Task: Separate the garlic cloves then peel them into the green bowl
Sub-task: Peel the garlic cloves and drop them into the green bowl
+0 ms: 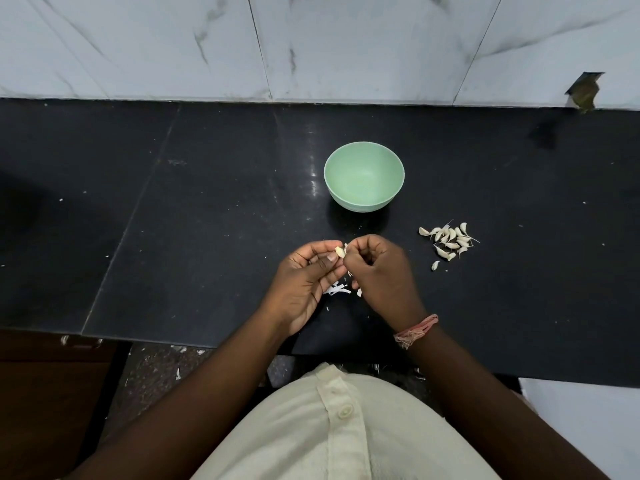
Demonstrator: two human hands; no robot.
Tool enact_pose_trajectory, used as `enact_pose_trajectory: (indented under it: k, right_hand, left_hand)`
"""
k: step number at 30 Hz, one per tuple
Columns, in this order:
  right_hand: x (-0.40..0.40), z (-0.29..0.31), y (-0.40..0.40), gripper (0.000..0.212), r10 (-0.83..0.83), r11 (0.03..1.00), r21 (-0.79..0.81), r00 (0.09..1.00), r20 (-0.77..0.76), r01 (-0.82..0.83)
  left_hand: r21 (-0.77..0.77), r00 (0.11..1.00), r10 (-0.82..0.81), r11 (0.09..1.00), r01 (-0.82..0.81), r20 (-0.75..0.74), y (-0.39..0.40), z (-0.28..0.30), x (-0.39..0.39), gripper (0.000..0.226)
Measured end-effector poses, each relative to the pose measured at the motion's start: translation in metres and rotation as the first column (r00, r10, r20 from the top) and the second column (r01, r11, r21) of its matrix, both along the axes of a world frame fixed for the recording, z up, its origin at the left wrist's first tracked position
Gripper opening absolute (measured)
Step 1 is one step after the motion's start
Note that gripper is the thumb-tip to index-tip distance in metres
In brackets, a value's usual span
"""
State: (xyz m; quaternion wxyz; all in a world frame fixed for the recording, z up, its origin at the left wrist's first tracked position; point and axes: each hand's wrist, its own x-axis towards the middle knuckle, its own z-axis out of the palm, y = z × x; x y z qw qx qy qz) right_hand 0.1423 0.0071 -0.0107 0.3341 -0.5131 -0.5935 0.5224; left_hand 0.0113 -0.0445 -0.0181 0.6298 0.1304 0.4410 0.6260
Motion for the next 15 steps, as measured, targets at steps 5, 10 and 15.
enact_pose_trajectory:
  k: [5, 10, 15]
  right_hand:
    - [-0.0013, -0.0039, -0.0002, 0.009, -0.016, 0.999, 0.032, 0.999, 0.042, 0.014]
    - [-0.0027, -0.0049, -0.0008, 0.008, -0.031, 0.998, 0.063, 0.997, 0.069, 0.027]
    - [-0.0014, -0.0034, 0.0007, 0.016, -0.080, 0.990, 0.126, 0.990, 0.117, 0.065]
  left_hand:
    - [-0.002, 1.000, 0.012, 1.000, -0.012, 0.022, 0.0011, 0.0023, 0.0028, 0.022]
    - [-0.035, 0.998, 0.067, 0.997, -0.067, -0.011, 0.0032, 0.0011, 0.0025, 0.018]
    - [-0.069, 0.996, 0.094, 0.993, -0.094, -0.014, 0.0022, 0.0017, 0.0005, 0.017]
